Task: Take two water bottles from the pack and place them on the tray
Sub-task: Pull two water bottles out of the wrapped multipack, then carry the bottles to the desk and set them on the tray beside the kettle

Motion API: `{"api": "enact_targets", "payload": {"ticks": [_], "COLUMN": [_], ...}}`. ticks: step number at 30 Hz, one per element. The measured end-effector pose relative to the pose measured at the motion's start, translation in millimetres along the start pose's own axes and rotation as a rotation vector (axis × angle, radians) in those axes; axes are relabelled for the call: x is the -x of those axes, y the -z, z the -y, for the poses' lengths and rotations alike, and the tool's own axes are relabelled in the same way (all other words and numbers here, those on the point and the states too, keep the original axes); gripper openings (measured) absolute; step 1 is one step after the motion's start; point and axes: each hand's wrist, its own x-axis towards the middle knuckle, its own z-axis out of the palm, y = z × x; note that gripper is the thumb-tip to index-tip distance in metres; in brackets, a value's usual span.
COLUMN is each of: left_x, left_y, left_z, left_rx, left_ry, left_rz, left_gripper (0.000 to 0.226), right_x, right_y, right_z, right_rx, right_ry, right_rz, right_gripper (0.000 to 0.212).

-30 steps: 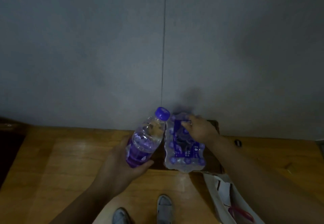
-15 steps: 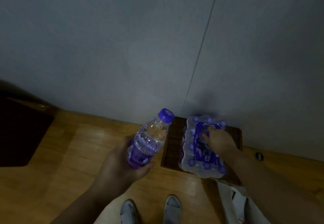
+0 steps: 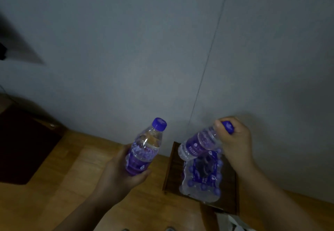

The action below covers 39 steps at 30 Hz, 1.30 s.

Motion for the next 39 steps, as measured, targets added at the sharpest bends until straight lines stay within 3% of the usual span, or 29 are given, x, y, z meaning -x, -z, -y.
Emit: {"api": "enact_targets", "payload": {"ticks": [4,7,19,27,39], "left_x": [22.8,46.4,162.3,246.2,295.9], "left_y": [35.5,67.5,223.4,348.0,507.7], "left_z": [-16.5,-21.5,-4.0,50.4,136.6], "left_rx": [0.024,0.037,-0.015,0.032,0.111], "left_ry": [-0.024,-0.022,-0.063,-0.044,-0.04], "left_rz": [-0.12,-0.206,-0.472,-0.535,-0.636], "left_gripper": [0.068,0.07,0.062,0.078,0.07], "right_x": [-1.1,6.2,84.8,167.9,232.0], "right_y": [-46.6,-78.7,-223.3,-342.8,-530.5], "right_z": [68.2,110.1,261.9,353.0,441.9], "right_rx": [-0.216,-0.322,-0.301,-0.337,-0.319], "right_ry": [-0.029,-0.05,0.119,0.197,0.247], "right_rz": [-0.009,0.094,0.311,0.336,0.431], "right_gripper": [0.012,0.013,0.016,0.018,0.026]}}
